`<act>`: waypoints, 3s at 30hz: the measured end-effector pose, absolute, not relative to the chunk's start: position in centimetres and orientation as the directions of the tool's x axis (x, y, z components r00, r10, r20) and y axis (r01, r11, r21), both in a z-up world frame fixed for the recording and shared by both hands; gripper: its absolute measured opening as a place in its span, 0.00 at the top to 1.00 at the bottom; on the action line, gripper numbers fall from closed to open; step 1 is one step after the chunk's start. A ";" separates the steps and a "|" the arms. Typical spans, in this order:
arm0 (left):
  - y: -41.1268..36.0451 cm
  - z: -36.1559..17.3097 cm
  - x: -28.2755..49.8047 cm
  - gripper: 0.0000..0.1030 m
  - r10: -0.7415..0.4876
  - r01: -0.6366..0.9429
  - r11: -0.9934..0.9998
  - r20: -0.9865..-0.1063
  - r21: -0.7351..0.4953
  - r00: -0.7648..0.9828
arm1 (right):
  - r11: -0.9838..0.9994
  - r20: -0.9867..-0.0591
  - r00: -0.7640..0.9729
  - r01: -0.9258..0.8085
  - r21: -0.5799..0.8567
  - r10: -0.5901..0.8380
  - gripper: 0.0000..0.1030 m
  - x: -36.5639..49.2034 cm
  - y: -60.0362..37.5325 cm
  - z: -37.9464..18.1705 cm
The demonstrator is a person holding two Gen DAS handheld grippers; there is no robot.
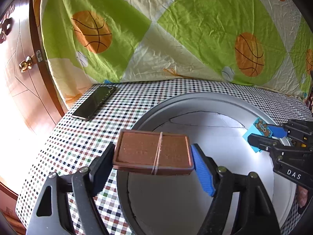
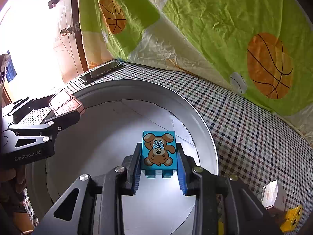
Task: Organize rigid objects
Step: 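Open the left tool dropping the box into the tin while the right tool releases the block, then grasp the white rectangular block with the right tool, then grasp the wrapped pink-and-white ball with the left tool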
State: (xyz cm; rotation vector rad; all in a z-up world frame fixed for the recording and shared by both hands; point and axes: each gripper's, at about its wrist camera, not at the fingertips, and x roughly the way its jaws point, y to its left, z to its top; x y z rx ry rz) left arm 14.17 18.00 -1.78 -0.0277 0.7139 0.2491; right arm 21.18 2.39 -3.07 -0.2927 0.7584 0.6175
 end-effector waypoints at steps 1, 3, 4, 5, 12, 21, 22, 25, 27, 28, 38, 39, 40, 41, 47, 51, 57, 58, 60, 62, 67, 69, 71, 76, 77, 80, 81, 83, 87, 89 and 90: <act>18.0 -1.7 14.2 0.24 0.229 -0.244 0.968 -0.645 0.067 0.730 | 0.791 -0.714 0.567 -0.611 -0.029 0.411 0.65 21.3 2.3 -3.0; 17.9 -1.5 13.8 0.14 0.246 -0.259 0.963 -0.628 0.074 0.738 | 0.794 -0.696 0.576 -0.608 -0.014 0.429 0.50 21.2 1.9 -2.6; 17.8 -1.3 13.6 0.05 0.250 -0.264 0.962 -0.618 0.071 0.745 | 0.794 -0.679 0.583 -0.607 0.000 0.446 0.42 21.0 1.5 -2.2; 17.7 -1.1 13.2 0.03 0.258 -0.273 0.960 -0.603 0.069 0.755 | 0.798 -0.662 0.593 -0.603 0.012 0.458 0.39 20.7 1.0 -1.8; 14.6 0.3 7.6 0.00 0.261 -0.285 0.958 -0.468 0.020 0.844 | 0.825 -0.591 0.656 -0.564 0.029 0.469 0.39 17.3 -5.1 0.2; 6.9 -1.1 2.3 0.00 0.164 -0.182 0.983 -0.390 -0.010 0.906 | 0.929 -0.554 0.762 -0.364 0.060 0.334 0.38 11.2 -18.7 -0.9; 6.3 -1.3 1.9 0.00 0.155 -0.176 0.984 -0.385 -0.019 0.910 | 0.936 -0.554 0.768 -0.348 0.058 0.320 0.38 10.7 -19.6 -1.2; 4.3 -1.8 1.5 0.00 0.119 -0.137 0.990 -0.386 -0.021 0.915 | 0.945 -0.577 0.762 -0.321 0.058 0.294 0.38 9.6 -21.7 -2.7; 3.0 -2.2 1.6 0.00 0.099 -0.113 0.994 -0.397 -0.011 0.913 | 0.945 -0.598 0.746 -0.320 0.067 0.295 0.38 9.4 -22.1 -3.5; 2.4 -2.3 1.8 0.00 0.091 -0.101 0.995 -0.402 -0.004 0.911 | 0.944 -0.603 0.740 -0.324 0.067 0.297 0.38 9.3 -22.1 -3.8; -2.0 -2.7 2.5 0.00 0.050 -0.038 0.999 -0.417 0.038 0.907 | 0.942 -0.662 0.692 -0.331 0.062 0.287 0.38 10.5 -21.4 -5.4; -2.3 -2.8 2.6 0.00 0.046 -0.032 0.999 -0.420 0.041 0.906 | 0.939 -0.663 0.688 -0.336 0.069 0.295 0.38 10.6 -21.5 -5.5; -2.5 -2.9 2.8 0.00 0.044 -0.028 0.999 -0.425 0.043 0.904 | 0.937 -0.670 0.679 -0.343 0.071 0.300 0.38 10.5 -21.4 -5.6; -2.7 -3.0 3.0 0.00 0.041 -0.024 0.999 -0.431 0.044 0.901 | 0.932 -0.687 0.660 -0.355 0.073 0.305 0.38 10.6 -21.2 -5.9; -3.7 -3.2 3.3 0.00 0.025 0.001 0.998 -0.453 0.055 0.891 | 0.935 -0.714 0.638 -0.349 0.066 0.289 0.39 11.2 -21.0 -6.4; -4.7 -3.2 3.5 0.00 0.001 0.029 0.998 -0.464 0.057 0.886 | 0.938 -0.711 0.644 -0.341 0.065 0.283 0.45 11.3 -21.2 -6.5; -5.9 -3.7 4.1 0.00 -0.004 0.052 0.995 -0.488 0.084 0.873 | 0.935 -0.703 0.648 -0.348 0.068 0.293 0.45 10.6 -21.3 -6.6; -5.9 -3.7 4.2 0.00 -0.003 0.051 0.995 -0.489 0.085 0.872 | 0.935 -0.702 0.648 -0.348 0.072 0.295 0.45 10.4 -21.3 -6.6; -5.9 -3.8 4.2 0.00 -0.005 0.051 0.995 -0.491 0.082 0.871 | 0.935 -0.702 0.646 -0.346 0.079 0.298 0.45 10.3 -21.3 -6.7; -5.9 -3.8 4.3 0.00 0.001 0.046 0.995 -0.494 0.083 0.870 | 0.936 -0.705 0.645 -0.342 0.080 0.296 0.44 10.3 -21.4 -6.7; -6.1 -3.8 4.4 0.00 0.001 0.048 0.995 -0.495 0.086 0.869 | 0.936 -0.703 0.639 -0.333 0.113 0.312 0.41 10.6 -21.8 -6.8; -6.3 -3.8 4.6 0.00 -0.005 0.057 0.994 -0.498 0.090 0.867 | 0.937 -0.701 0.645 -0.337 0.097 0.304 0.43 10.4 -21.5 -6.8; -6.6 -3.8 4.6 0.00 -0.004 0.062 0.993 -0.498 0.101 0.867 | 0.937 -0.690 0.655 -0.333 0.101 0.308 0.47 10.4 -21.6 -6.6; -7.4 -3.9 5.0 0.02 -0.020 0.090 0.990 -0.511 0.112 0.860 | 0.957 -0.667 0.691 -0.259 0.131 0.278 0.47 10.2 -22.8 -6.5; -7.6 -4.0 5.2 0.04 -0.024 0.095 0.989 -0.516 0.112 0.856 | 0.958 -0.662 0.697 -0.250 0.137 0.276 0.47 10.2 -23.0 -6.4; -8.0 -4.1 5.7 0.11 -0.043 0.113 0.989 -0.533 0.099 0.845 | 0.963 -0.645 0.714 -0.210 0.171 0.271 0.47 10.1 -24.0 -6.3; -8.2 -4.2 5.9 0.13 -0.053 0.124 0.988 -0.540 0.095 0.840 | 0.963 -0.640 0.720 -0.196 0.184 0.268 0.47 10.1 -24.4 -6.3; -8.6 -4.4 6.3 0.14 -0.079 0.152 0.985 -0.559 0.085 0.825 | 0.964 -0.637 0.724 -0.181 0.194 0.264 0.47 10.2 -24.6 -6.2; -8.7 -4.7 7.5 0.14 -0.111 0.172 0.984 -0.600 0.045 0.792 | 0.965 -0.642 0.721 -0.178 0.190 0.259 0.47 10.5 -24.8 -6.2; -8.7 -4.9 8.2 0.14 -0.110 0.167 0.985 -0.622 0.033 0.776 | 0.966 -0.646 0.718 -0.176 0.188 0.257 0.47 10.6 -24.8 -6.2; -8.7 -5.1 8.3 0.15 -0.113 0.170 0.985 -0.630 0.030 0.768 | 0.966 -0.647 0.718 -0.176 0.187 0.256 0.47 10.6 -24.8 -6.2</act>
